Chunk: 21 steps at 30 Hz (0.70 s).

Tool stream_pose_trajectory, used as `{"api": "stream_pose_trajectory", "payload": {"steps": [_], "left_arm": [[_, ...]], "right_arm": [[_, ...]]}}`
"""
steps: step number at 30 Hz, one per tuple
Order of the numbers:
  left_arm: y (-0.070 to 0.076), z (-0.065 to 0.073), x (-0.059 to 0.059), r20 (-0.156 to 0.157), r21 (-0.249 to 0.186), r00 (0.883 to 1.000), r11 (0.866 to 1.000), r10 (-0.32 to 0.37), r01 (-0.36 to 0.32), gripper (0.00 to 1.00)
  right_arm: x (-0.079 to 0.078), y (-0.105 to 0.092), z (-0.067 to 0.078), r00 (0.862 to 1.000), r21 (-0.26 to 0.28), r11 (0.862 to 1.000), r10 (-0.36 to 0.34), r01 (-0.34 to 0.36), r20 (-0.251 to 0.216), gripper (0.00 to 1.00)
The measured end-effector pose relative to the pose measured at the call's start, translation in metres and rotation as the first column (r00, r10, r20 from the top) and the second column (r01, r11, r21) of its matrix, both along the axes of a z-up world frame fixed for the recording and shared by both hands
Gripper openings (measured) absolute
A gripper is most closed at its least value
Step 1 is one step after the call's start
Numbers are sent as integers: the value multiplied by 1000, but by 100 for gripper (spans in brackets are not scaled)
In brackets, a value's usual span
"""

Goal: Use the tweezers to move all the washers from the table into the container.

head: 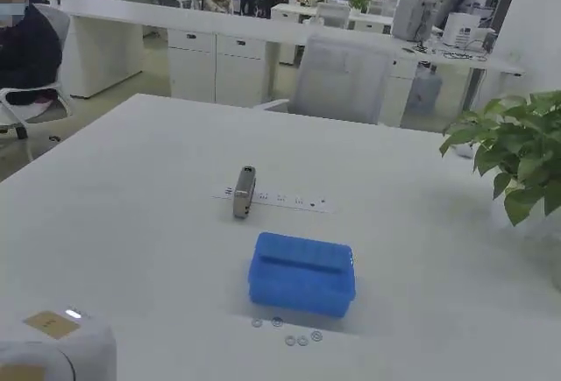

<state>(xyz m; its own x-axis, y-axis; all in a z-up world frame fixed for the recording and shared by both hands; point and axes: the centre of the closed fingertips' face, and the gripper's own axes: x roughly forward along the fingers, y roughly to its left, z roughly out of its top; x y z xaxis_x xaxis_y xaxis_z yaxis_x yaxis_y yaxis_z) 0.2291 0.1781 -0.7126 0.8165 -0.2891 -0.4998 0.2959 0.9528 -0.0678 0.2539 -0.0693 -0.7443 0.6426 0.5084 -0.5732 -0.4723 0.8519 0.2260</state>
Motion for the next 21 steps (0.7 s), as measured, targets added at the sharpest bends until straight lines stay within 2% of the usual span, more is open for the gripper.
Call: {"api": "stream_pose_trajectory", "payload": {"steps": [5, 21], "left_arm": [[0, -1, 2, -11, 3, 1000, 1000, -8, 8, 99], [4, 4, 5, 2, 13, 1000, 1000, -2, 2, 99]], "right_arm": [[-1, 0, -2, 1000, -14, 1000, 4, -4, 1, 96], [1, 5, -2, 1000, -15, 1000, 21, -21, -1, 96]]}}
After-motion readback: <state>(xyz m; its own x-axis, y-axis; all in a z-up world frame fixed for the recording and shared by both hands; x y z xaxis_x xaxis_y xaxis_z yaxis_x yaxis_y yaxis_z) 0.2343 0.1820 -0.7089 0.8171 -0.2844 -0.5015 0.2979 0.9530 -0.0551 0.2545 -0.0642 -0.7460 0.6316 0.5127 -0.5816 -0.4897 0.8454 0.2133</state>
